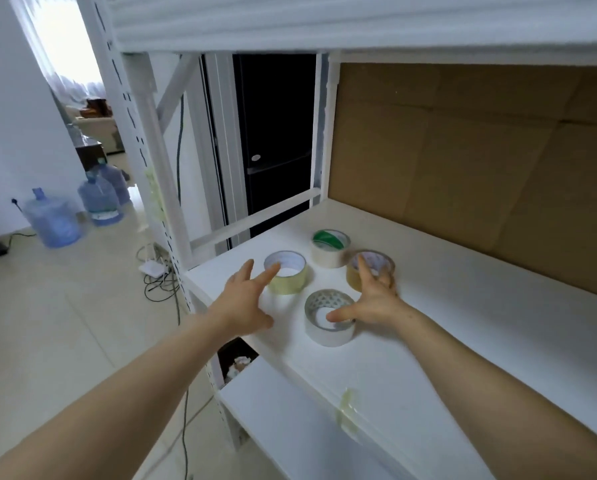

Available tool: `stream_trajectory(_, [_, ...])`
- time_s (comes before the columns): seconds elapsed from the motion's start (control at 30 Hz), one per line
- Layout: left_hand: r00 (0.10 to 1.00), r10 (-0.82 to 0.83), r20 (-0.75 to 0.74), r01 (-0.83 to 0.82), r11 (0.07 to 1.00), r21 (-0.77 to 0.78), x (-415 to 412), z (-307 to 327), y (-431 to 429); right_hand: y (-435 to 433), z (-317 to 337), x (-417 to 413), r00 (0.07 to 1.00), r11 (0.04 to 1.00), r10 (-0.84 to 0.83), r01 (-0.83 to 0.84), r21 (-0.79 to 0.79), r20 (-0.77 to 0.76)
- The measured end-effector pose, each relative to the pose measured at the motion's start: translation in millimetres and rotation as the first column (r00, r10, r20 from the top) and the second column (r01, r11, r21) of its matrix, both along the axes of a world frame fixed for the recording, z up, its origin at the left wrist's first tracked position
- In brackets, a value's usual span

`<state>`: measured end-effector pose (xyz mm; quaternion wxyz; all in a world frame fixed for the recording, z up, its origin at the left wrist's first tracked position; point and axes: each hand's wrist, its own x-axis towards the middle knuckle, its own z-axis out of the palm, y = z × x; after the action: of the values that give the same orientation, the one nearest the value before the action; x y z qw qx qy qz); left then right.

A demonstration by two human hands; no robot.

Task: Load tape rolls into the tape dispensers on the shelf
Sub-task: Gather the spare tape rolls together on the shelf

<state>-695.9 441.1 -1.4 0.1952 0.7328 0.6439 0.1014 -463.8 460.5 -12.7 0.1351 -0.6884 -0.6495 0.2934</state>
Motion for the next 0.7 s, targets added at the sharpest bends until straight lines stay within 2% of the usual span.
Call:
stream_trajectory(0.2, [0.949,-0.286,-0.134,0.282,0.958,-0.054,5.0,-8.8,79.7,37.7,-10.5,-7.6,1.000,1.000,0.000,0.000,-0.003,0.031])
stream_trajectory(0.3, [0.880,-0.425,-0.213,0.420,0.905,-0.074,9.9,-7.5,118.4,51.3,-16.5,-20.7,1.000,1.000,-0.014,0.014,0.008,0.004])
stream_trajectory(0.4, [0.779,-0.547,-0.305,0.526,0.836,-0.156,12.9,-3.6,154.9,65.8,-14.7,-33.8,0.995,0.995,-0.067,0.061,0.083,0.079])
stream_trajectory(0.47, [0.759,-0.592,-0.270,0.556,0.806,-0.203,16.7,1.0,170.9,73.7,-10.8,-38.6,0.975,0.988,-0.129,0.111,0.105,0.179])
stream_trajectory(0.53, [0.822,-0.556,-0.122,0.522,0.822,-0.230,21.6,4.4,183.3,78.3,-9.5,-41.4,0.949,0.981,-0.191,0.172,0.094,0.253])
stream_trajectory(0.57, [0.826,-0.553,-0.108,0.520,0.822,-0.232,23.4,3.1,190.1,79.4,-9.8,-42.6,0.933,0.975,-0.221,0.202,0.097,0.283])
stream_trajectory(0.7, [0.733,-0.620,-0.279,0.616,0.779,-0.112,27.6,-7.7,208.0,74.0,-7.4,-44.4,0.868,0.954,-0.300,0.274,0.122,0.395])
